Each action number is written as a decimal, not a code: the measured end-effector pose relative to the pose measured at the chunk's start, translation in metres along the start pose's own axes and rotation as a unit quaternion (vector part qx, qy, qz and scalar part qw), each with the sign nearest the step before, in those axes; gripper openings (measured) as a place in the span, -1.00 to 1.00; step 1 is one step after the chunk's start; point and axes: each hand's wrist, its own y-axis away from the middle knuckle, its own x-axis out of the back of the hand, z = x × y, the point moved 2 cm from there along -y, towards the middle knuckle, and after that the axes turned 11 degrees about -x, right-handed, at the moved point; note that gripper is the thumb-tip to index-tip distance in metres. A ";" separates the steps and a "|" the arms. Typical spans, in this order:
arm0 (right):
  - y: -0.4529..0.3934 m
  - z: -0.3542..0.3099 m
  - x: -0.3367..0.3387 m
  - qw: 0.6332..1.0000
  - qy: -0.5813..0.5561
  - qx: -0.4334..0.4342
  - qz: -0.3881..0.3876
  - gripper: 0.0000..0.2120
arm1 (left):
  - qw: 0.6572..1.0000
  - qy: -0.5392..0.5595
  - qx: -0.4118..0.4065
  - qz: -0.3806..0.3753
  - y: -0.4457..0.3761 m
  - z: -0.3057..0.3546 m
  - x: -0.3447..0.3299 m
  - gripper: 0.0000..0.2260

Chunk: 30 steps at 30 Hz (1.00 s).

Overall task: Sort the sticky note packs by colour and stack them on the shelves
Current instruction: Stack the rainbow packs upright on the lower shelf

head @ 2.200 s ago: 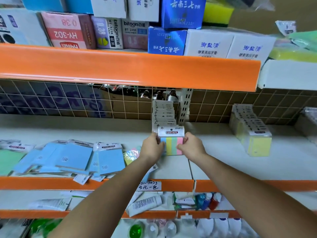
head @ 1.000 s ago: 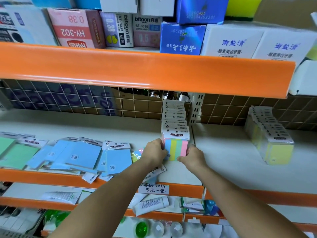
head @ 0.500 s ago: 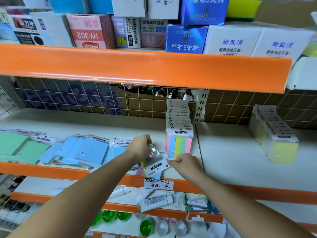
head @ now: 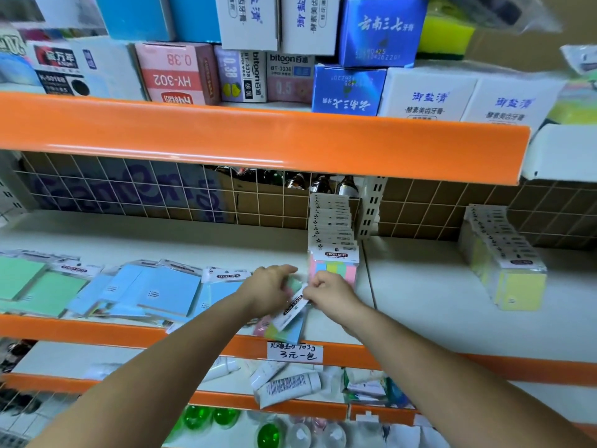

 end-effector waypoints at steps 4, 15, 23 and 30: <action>0.011 -0.027 0.011 0.997 -0.079 0.024 0.006 -0.86 | 0.999 0.038 -0.008 0.026 0.000 0.007 0.017 -0.52; 0.007 -0.048 0.050 0.993 -0.004 0.096 0.065 -0.82 | 0.933 0.358 -0.003 0.028 -0.002 0.014 0.008 -0.90; 0.014 -0.005 0.090 0.995 0.087 0.042 0.030 -0.82 | 0.927 0.368 0.027 0.067 -0.006 0.021 -0.012 -0.74; 0.001 0.035 0.067 0.979 0.187 0.003 0.079 -0.90 | 0.961 0.249 0.041 0.113 -0.016 0.035 -0.039 -0.94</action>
